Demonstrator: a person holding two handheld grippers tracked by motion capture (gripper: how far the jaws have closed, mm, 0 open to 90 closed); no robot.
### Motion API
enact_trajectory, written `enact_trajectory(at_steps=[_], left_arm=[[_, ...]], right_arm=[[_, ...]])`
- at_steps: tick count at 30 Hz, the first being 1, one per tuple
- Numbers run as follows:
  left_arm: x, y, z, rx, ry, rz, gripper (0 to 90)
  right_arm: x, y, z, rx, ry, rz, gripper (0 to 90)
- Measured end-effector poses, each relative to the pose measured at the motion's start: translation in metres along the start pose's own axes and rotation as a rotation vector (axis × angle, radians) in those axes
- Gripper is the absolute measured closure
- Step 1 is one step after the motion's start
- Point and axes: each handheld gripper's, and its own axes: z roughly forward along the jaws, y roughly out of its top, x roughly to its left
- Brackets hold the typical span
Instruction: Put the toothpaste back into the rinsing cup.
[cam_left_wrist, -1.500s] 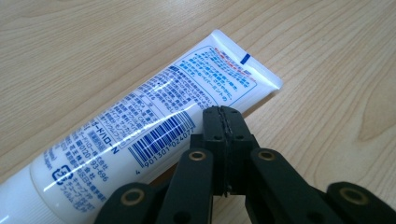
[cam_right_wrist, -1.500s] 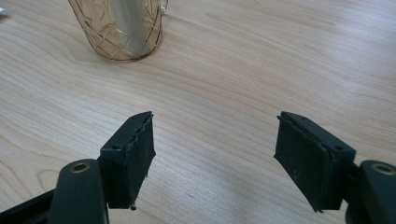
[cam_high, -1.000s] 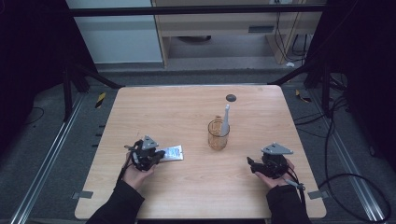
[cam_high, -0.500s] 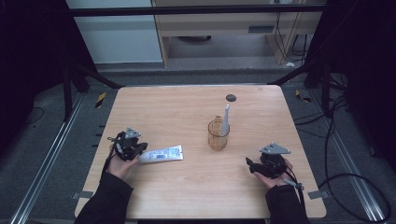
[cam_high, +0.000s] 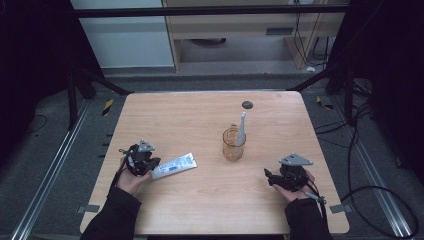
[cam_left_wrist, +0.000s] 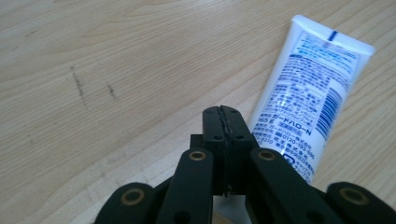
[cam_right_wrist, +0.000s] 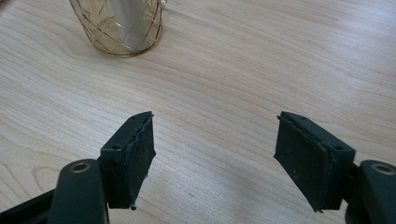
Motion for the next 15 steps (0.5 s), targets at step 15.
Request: enact_trajectory(at_steps=[15], left_arm=[[-0.001, -0.008, -0.013, 0.0, -0.019, -0.006, 84.7]], right_arm=[[-0.001, 0.0, 0.0, 0.0, -0.005, -0.012, 28.2]])
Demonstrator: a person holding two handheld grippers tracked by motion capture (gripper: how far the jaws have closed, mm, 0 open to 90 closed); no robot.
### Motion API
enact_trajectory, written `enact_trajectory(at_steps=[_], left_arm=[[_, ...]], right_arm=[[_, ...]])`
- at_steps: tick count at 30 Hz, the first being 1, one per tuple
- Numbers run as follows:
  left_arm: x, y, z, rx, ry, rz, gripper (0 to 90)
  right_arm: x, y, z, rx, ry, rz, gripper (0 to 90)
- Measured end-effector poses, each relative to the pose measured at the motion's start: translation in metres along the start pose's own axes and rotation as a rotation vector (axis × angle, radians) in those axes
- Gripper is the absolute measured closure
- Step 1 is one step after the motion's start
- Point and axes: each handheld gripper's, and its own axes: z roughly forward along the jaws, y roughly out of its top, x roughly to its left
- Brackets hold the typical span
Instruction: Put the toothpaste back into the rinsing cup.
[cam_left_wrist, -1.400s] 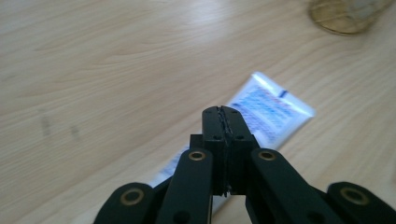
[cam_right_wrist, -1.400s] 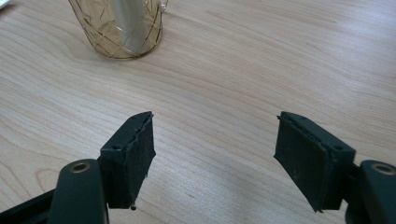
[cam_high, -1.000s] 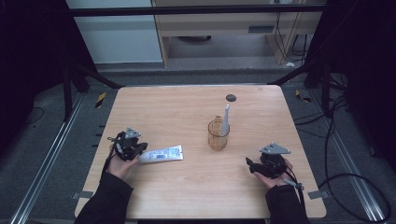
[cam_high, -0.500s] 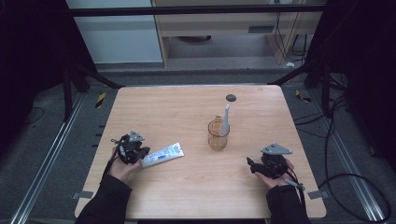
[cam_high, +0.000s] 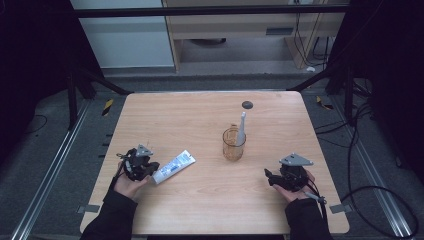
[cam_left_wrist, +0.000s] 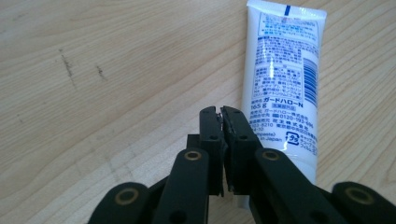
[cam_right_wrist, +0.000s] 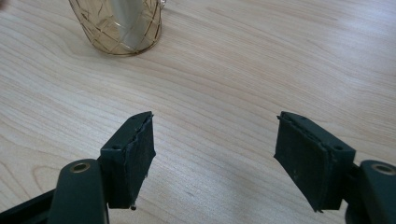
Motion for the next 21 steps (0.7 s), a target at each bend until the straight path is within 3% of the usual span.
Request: enact_trajectory(at_steps=[5, 7, 13, 21], left_arm=[[0.004, 0.013, -0.017, -0.036, -0.019, 0.003, 76.7], [0.003, 0.02, -0.022, -0.037, -0.035, 0.03, 72.8], [-0.006, 0.037, -0.025, 0.005, -0.059, 0.1, 60.8], [-0.013, 0.053, -0.013, 0.083, -0.069, 0.144, 51.4]], right_arm=[[-0.002, 0.0, 0.001, 0.002, 0.003, 0.007, 28.2], [-0.003, 0.0, 0.001, 0.003, 0.002, 0.011, 28.1], [-0.005, 0.002, -0.003, -0.008, 0.0, 0.016, 27.7], [-0.005, 0.001, -0.004, -0.001, 0.005, 0.008, 26.9]])
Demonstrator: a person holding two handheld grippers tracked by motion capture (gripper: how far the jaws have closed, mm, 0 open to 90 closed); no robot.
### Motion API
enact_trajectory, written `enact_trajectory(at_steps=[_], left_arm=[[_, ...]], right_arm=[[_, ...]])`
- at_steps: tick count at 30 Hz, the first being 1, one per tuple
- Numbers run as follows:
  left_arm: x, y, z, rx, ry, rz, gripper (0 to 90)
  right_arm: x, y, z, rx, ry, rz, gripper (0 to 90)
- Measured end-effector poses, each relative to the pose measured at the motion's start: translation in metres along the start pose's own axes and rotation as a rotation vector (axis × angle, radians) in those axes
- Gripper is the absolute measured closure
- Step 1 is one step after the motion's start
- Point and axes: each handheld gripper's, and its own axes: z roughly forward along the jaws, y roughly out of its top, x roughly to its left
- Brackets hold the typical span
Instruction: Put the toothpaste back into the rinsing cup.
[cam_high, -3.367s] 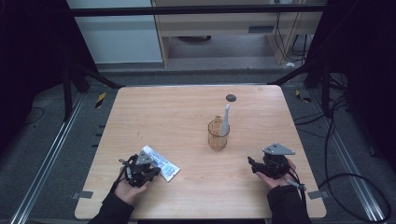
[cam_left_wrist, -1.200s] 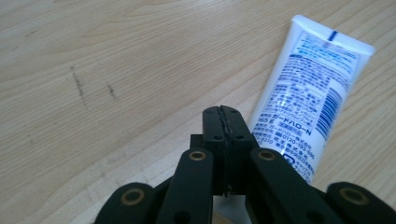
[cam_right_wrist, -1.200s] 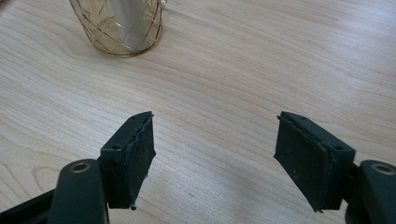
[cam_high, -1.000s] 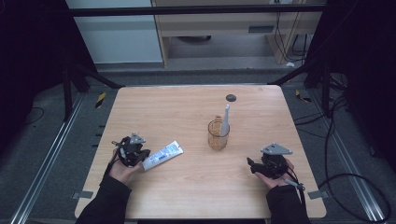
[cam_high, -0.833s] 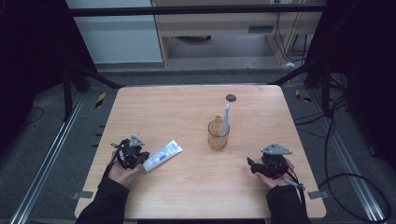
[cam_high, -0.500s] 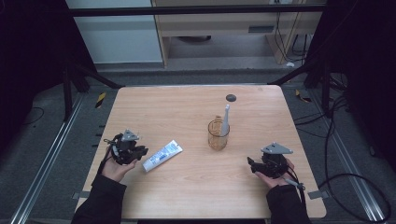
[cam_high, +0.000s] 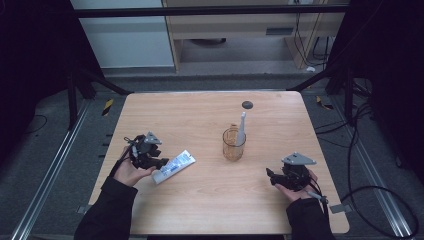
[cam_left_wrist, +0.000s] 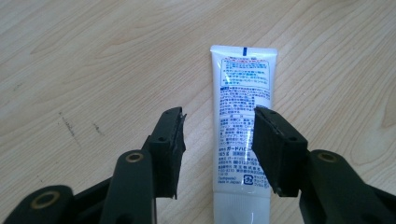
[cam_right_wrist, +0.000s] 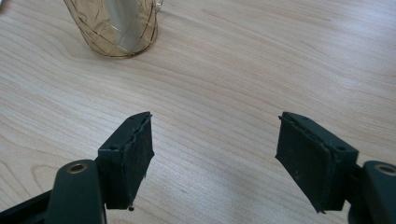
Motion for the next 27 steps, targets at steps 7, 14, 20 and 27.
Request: enact_trajectory(at_steps=[7, 14, 20, 27], left_arm=[[-0.007, 0.006, 0.01, 0.064, -0.012, 0.022, 46.0], [-0.012, 0.007, 0.024, 0.114, -0.031, 0.02, 43.9], [-0.013, 0.007, 0.029, 0.122, -0.036, 0.022, 42.3], [-0.012, 0.003, 0.035, 0.147, -0.051, 0.02, 41.4]], right_arm=[[0.0, 0.001, -0.001, -0.006, 0.001, 0.0, 26.9], [0.001, 0.0, 0.0, 0.001, 0.006, 0.002, 26.7], [0.001, 0.0, 0.001, 0.001, 0.009, -0.005, 26.6], [0.003, -0.001, 0.002, 0.013, 0.013, -0.002, 26.6]])
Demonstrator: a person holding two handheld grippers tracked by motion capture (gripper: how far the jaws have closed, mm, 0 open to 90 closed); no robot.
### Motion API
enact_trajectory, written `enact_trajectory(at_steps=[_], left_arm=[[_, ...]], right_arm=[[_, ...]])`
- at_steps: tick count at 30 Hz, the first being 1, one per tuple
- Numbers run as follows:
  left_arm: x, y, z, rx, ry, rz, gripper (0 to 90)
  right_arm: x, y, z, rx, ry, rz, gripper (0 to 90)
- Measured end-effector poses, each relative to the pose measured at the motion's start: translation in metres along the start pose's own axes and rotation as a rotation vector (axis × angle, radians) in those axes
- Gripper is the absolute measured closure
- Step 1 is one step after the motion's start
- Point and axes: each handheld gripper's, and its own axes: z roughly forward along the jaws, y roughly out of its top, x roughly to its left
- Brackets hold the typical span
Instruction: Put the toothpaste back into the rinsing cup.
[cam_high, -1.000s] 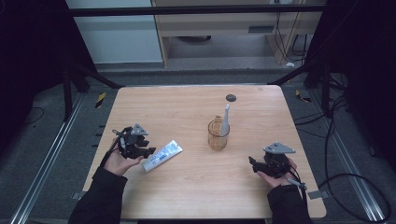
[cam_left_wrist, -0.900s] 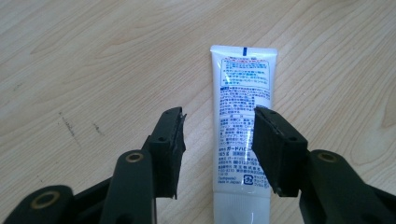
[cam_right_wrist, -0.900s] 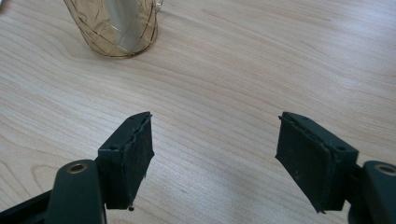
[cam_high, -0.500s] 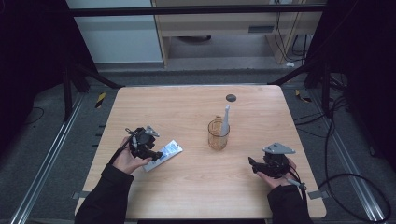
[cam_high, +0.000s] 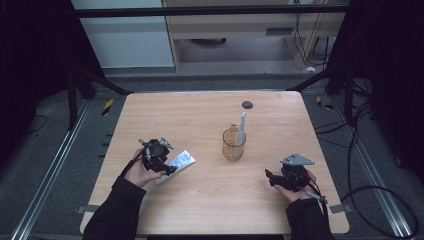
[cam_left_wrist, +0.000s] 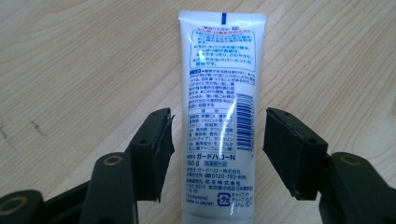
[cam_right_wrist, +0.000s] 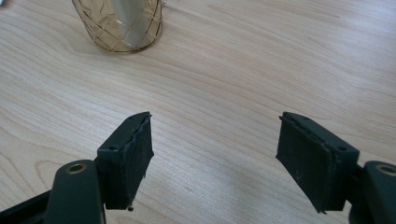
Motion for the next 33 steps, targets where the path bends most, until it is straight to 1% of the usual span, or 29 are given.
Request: enact_trajectory(at_steps=[6, 8, 13, 19, 22, 23, 26, 30, 33], left_arm=[[-0.002, 0.001, 0.009, 0.029, -0.014, 0.008, 42.6], [-0.002, 0.001, 0.011, 0.041, -0.009, 0.013, 42.7], [0.001, 0.001, 0.015, 0.054, -0.017, 0.008, 43.9], [0.002, 0.002, 0.02, 0.068, -0.03, 0.006, 43.2], [0.003, 0.002, 0.022, 0.068, -0.04, -0.009, 43.1], [0.004, 0.002, 0.023, 0.074, -0.041, -0.006, 43.1], [0.003, 0.003, 0.026, 0.083, -0.037, -0.004, 43.4], [0.003, 0.003, 0.026, 0.082, -0.038, -0.004, 45.2], [0.003, 0.003, 0.025, 0.082, -0.035, -0.01, 49.2]], right_arm=[[-0.001, 0.0, 0.001, -0.001, -0.003, -0.003, 26.6], [-0.001, -0.001, 0.001, 0.003, -0.002, 0.003, 26.6], [-0.002, -0.001, 0.002, 0.007, -0.003, 0.002, 26.7], [-0.002, -0.001, 0.003, 0.009, 0.001, -0.002, 26.7], [-0.002, -0.001, 0.003, 0.01, 0.001, -0.003, 26.7], [-0.002, -0.001, 0.003, 0.01, 0.001, -0.002, 26.7], [-0.002, -0.001, 0.004, 0.009, 0.002, -0.005, 26.7], [-0.002, -0.001, 0.003, 0.009, 0.002, -0.002, 26.7], [-0.002, -0.001, 0.003, 0.011, 0.002, 0.004, 26.8]])
